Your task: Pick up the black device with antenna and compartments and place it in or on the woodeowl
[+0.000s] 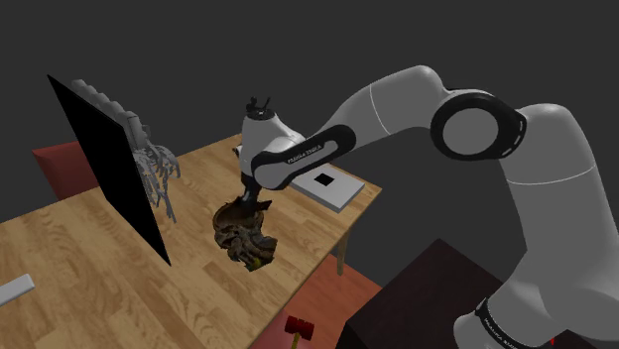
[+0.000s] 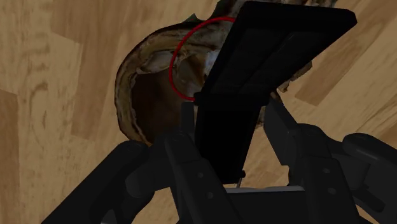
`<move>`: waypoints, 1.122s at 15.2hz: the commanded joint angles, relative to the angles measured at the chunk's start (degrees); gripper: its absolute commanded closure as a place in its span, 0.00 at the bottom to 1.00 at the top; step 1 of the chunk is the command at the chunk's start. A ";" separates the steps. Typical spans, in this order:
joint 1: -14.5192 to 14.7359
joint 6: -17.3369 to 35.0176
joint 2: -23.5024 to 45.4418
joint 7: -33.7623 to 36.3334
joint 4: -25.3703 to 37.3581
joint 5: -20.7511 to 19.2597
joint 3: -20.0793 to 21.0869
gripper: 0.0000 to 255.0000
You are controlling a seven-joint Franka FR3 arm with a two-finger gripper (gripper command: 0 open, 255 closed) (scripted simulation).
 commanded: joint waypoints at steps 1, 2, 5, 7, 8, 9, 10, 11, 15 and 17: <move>2.36 -1.30 1.35 2.19 2.57 -0.42 -0.07 1.00; 2.97 -1.63 1.72 2.73 3.24 -0.52 -0.10 1.00; 3.18 -0.20 3.14 3.00 3.22 -0.89 -0.44 1.00; 3.33 0.71 4.14 3.18 3.32 -1.13 -0.67 1.00; 3.41 1.17 4.64 3.27 3.35 -1.25 -0.79 1.00; 3.49 1.60 5.17 3.35 3.45 -1.37 -0.91 1.00; 3.56 2.04 5.69 3.44 3.54 -1.49 -1.03 1.00; 3.64 2.47 6.22 3.52 3.65 -1.60 -1.15 1.00; 4.03 4.38 8.80 3.89 4.33 -2.11 -1.72 1.00; 4.03 4.39 8.80 3.89 4.32 -2.11 -1.72 1.00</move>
